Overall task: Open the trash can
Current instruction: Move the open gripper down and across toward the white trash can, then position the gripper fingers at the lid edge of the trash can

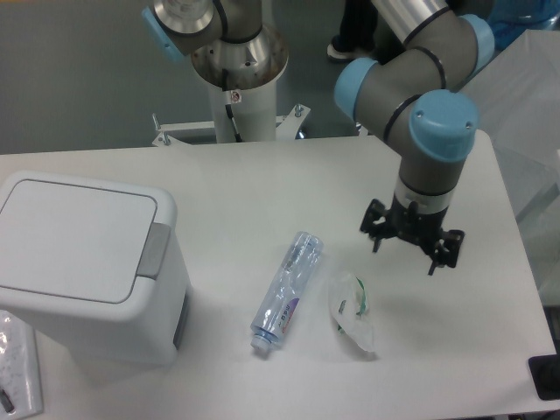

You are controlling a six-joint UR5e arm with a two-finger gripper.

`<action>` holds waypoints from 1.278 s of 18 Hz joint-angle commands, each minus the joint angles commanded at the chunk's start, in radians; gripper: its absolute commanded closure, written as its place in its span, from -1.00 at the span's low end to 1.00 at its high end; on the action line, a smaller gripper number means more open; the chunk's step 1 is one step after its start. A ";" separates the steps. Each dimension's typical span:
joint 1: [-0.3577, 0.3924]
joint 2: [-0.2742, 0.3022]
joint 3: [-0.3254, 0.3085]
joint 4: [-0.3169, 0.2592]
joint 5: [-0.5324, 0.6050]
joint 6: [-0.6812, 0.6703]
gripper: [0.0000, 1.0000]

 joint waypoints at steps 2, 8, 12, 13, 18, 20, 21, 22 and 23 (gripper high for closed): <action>-0.020 0.014 0.029 0.000 -0.066 -0.152 -1.00; -0.063 0.029 0.041 0.023 -0.262 -0.361 -1.00; -0.092 0.064 0.041 0.063 -0.336 -0.473 -1.00; -0.112 0.075 0.040 0.064 -0.344 -0.484 -1.00; -0.175 0.123 0.014 0.063 -0.378 -0.510 -1.00; -0.201 0.147 -0.011 0.063 -0.382 -0.510 -1.00; -0.213 0.161 -0.026 0.063 -0.382 -0.510 -1.00; -0.215 0.178 -0.046 0.063 -0.382 -0.514 -1.00; -0.215 0.195 -0.064 0.063 -0.381 -0.516 -1.00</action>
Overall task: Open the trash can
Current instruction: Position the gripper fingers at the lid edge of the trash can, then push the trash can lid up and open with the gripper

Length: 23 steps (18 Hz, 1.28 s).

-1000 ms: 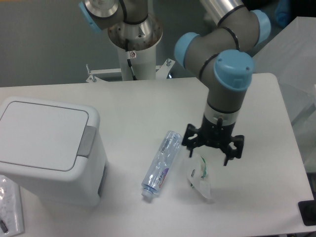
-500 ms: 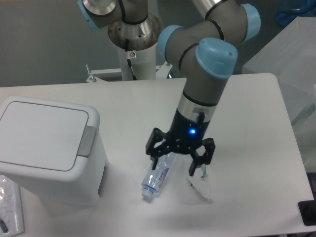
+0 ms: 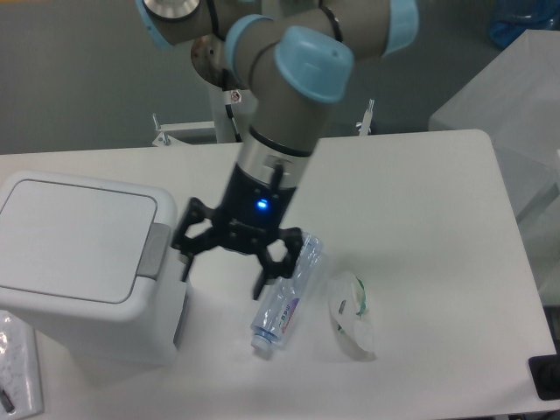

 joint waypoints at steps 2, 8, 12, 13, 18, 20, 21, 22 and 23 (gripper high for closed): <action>-0.002 0.018 -0.029 0.002 0.003 -0.003 -1.00; -0.002 0.014 -0.040 0.032 0.008 0.008 -1.00; -0.005 0.003 -0.043 0.061 0.014 0.008 -1.00; -0.005 0.003 -0.048 0.063 0.015 0.008 -1.00; -0.005 0.002 -0.057 0.066 0.015 0.009 -1.00; -0.005 0.002 -0.057 0.064 0.025 0.006 -1.00; -0.005 0.002 -0.057 0.064 0.026 0.005 -1.00; -0.005 0.002 -0.057 0.064 0.028 0.005 -1.00; -0.005 0.000 -0.057 0.063 0.028 0.003 -1.00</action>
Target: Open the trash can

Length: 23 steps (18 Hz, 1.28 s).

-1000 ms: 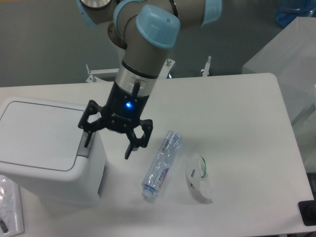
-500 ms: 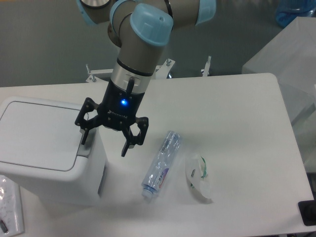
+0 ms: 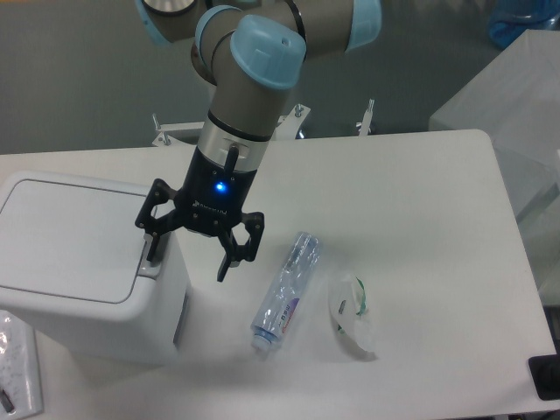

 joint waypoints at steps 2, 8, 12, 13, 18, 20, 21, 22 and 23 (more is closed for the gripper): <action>0.000 0.000 0.000 0.000 0.000 -0.002 -1.00; 0.002 0.005 0.014 -0.002 -0.002 -0.002 -1.00; 0.047 0.005 0.023 0.014 -0.002 0.009 -1.00; 0.072 0.006 0.025 0.021 0.000 0.011 -1.00; 0.179 -0.012 0.015 0.038 0.002 0.115 -1.00; 0.231 -0.015 0.009 0.037 0.003 0.188 -1.00; 0.262 -0.015 0.006 0.035 0.012 0.234 -1.00; 0.294 -0.017 -0.006 0.037 0.027 0.288 -1.00; 0.319 -0.018 -0.011 0.037 0.041 0.352 -1.00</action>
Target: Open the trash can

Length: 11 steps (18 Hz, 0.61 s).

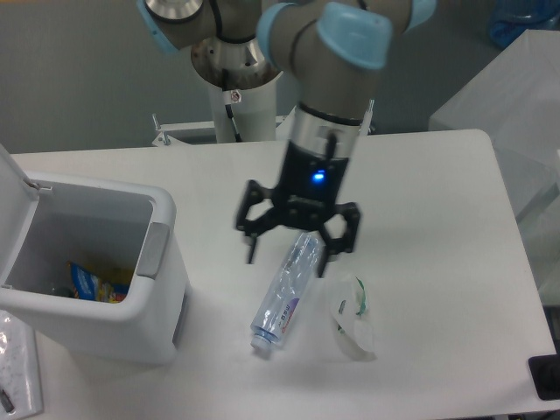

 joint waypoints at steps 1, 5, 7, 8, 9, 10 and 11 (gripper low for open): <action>0.020 -0.008 -0.002 0.000 0.008 0.058 -1.00; 0.072 -0.043 0.006 -0.002 0.101 0.180 -1.00; 0.078 -0.061 0.012 -0.003 0.146 0.267 -1.00; 0.080 -0.070 0.017 -0.003 0.163 0.322 -1.00; 0.082 -0.078 0.024 -0.011 0.173 0.377 -1.00; 0.091 -0.089 0.031 -0.015 0.183 0.434 -1.00; 0.095 -0.103 0.032 -0.015 0.193 0.488 -1.00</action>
